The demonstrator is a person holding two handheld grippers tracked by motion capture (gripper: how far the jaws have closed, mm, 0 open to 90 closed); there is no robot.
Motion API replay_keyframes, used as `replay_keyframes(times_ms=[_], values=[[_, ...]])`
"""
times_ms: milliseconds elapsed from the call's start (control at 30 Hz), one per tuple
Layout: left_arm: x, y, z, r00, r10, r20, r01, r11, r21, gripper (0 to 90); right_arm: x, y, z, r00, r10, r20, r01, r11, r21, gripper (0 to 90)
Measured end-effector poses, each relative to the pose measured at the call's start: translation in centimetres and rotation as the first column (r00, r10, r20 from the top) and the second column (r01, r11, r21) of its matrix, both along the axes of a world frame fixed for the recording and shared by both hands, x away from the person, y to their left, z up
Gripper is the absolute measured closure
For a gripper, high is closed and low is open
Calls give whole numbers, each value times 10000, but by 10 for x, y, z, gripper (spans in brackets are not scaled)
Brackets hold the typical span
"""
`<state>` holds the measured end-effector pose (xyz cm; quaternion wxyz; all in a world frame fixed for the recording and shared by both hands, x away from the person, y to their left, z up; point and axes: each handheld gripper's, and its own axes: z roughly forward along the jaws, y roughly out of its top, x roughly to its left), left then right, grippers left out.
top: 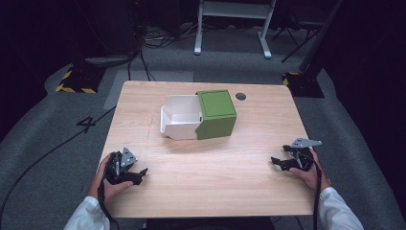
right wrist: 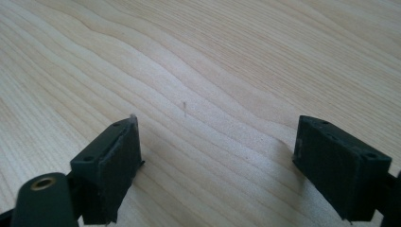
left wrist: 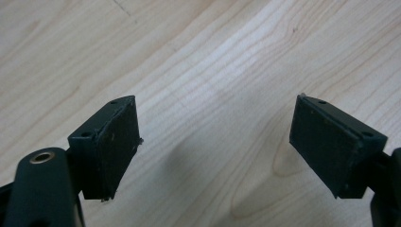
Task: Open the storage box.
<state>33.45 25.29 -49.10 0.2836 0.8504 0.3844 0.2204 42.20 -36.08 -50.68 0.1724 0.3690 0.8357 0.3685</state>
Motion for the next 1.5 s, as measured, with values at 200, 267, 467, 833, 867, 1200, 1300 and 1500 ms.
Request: replay_keyframes(times_ms=[200, 267, 467, 833, 867, 1200, 1300, 1500], values=[[-4, 8, -9, 9990, 238, -370, -260, 9979, -594, 169, -1, 0, 0, 10000, 8, -20, -8, 10000, 13, 156], [-4, 13, -12, 9976, 388, -571, -447, 9933, -1066, 169, -1, 0, 0, 10000, 14, -18, -14, 10000, 9, 156], [-7, 18, -16, 9966, 551, -619, -644, 9849, -1605, 162, -1, 0, 0, 10000, 24, -28, -24, 10000, 15, 155], [-7, 18, -16, 9966, 557, -613, -649, 9849, -1606, 162, -1, 0, 0, 10000, 26, -29, -26, 10000, 10, 151], [-7, 18, -16, 9966, 553, -612, -645, 9849, -1606, 162, -1, 0, 0, 10000, 25, -31, -25, 10000, 11, 151], [-6, 18, -16, 9966, 551, -613, -642, 9853, -1586, 157, -1, 0, 0, 10000, 41, -37, -41, 10000, 18, 149], [-6, 18, -16, 9966, 550, -614, -641, 9853, -1586, 157, -1, 0, 0, 10000, 43, -37, -43, 10000, 17, 149], [-5, 18, -16, 9968, 512, -607, -602, 9858, -1569, 155, 0, 0, 0, 10000, 68, -39, -68, 10000, 20, 148]])
